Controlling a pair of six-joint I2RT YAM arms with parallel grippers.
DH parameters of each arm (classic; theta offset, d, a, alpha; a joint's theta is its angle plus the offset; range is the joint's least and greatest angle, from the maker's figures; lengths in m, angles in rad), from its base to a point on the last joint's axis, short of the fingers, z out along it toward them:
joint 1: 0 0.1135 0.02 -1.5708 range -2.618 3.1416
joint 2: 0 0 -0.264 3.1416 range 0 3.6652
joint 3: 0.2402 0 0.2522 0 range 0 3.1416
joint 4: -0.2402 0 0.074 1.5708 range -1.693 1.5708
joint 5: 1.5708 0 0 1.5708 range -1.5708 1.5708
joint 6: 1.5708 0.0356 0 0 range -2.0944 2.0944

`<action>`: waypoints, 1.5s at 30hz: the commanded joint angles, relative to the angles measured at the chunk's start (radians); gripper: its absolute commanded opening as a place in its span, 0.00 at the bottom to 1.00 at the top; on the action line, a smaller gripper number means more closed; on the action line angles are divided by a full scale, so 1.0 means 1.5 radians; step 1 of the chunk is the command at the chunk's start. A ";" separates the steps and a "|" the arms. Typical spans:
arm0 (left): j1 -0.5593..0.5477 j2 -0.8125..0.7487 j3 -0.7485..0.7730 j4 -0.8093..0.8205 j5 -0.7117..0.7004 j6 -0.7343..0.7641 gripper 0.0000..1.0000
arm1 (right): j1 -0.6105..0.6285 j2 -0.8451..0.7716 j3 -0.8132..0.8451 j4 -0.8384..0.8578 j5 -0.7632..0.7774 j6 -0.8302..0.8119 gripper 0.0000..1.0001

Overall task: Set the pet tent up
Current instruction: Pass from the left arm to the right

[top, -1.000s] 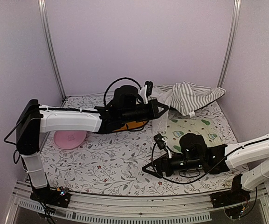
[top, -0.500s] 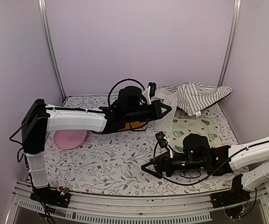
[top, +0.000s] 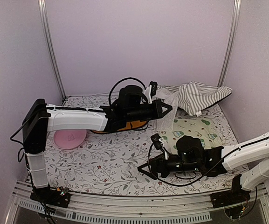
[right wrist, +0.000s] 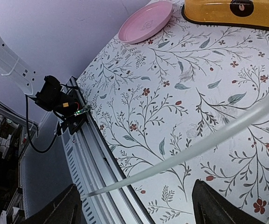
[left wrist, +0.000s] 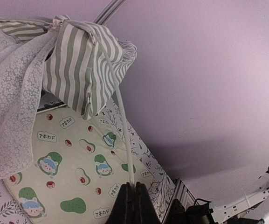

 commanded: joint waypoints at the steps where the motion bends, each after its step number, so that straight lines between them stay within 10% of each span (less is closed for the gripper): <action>1: 0.010 0.002 0.040 0.073 0.021 0.049 0.00 | 0.007 0.011 0.017 0.043 0.007 -0.020 0.85; 9: 0.009 0.002 0.039 0.089 0.038 0.069 0.00 | 0.008 0.021 0.037 0.024 0.018 -0.018 0.81; 28: 0.001 -0.015 0.024 0.099 0.023 0.097 0.00 | 0.008 0.032 0.061 -0.006 0.038 -0.023 0.00; 35: 0.004 -0.022 0.023 0.081 0.017 0.104 0.00 | 0.008 -0.007 0.040 -0.017 0.066 -0.020 0.02; 41: 0.005 -0.018 0.029 0.093 0.043 0.075 0.00 | 0.007 -0.101 -0.037 0.045 0.155 -0.017 0.68; 45: 0.006 -0.017 0.038 0.100 0.047 0.061 0.00 | -0.003 -0.098 -0.041 0.075 0.177 -0.029 0.83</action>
